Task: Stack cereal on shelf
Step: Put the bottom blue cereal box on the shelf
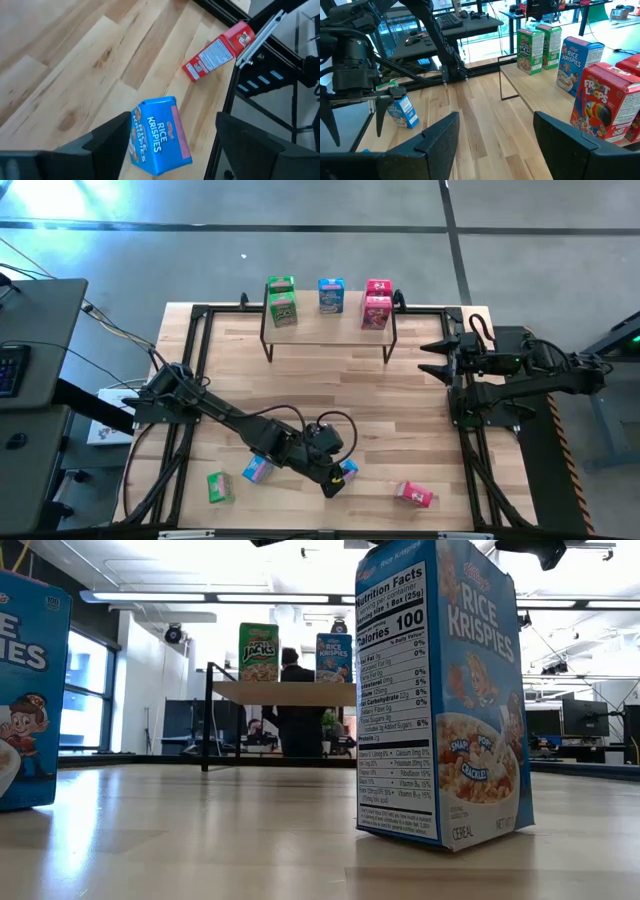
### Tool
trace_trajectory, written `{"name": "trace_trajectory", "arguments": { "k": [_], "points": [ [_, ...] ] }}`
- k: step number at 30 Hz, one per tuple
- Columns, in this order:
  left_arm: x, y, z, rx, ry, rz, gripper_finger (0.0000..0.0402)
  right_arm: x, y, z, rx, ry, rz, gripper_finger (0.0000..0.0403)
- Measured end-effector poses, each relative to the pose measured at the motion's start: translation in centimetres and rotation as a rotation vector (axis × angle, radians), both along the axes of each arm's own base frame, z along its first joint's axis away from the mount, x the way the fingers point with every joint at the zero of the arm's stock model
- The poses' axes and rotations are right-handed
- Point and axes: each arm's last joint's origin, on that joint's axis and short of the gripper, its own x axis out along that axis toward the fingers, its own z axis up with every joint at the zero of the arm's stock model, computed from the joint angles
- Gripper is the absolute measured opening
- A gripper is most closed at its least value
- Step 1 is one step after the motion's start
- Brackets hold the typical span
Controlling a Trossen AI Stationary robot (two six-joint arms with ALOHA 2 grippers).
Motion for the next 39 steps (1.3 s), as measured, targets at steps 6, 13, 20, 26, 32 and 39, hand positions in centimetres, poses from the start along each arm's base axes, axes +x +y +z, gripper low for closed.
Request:
{"name": "trace_trajectory", "arguments": {
  "k": [6,13,20,26,32,39],
  "points": [
    [-0.3,-0.4,-0.7,-0.01,0.03,-0.064,0.03,0.0,0.0,0.0,0.0,0.0,0.0,0.0248],
    [-0.2,-1.8,-2.6,0.005,0.066,-0.088,0.0301,0.0,0.0,0.0,0.0,0.0,0.0,0.0248],
    [0.2,-1.9,-4.3,0.029,0.11,-0.077,0.0301,0.0,0.0,0.0,0.0,0.0,0.0,0.0248],
    [0.3,-1.9,-4.3,0.045,0.093,-0.059,0.0301,0.0,0.0,0.0,0.0,0.0,0.0,0.0248],
    [0.9,-2.3,-5.1,0.023,0.081,-0.073,0.0301,0.0,0.0,0.0,0.0,0.0,0.0,0.0248],
    [1.2,-2.3,-6.3,0.026,0.116,-0.079,0.0301,0.0,0.0,0.0,0.0,0.002,0.0,0.0248]
  ]
}}
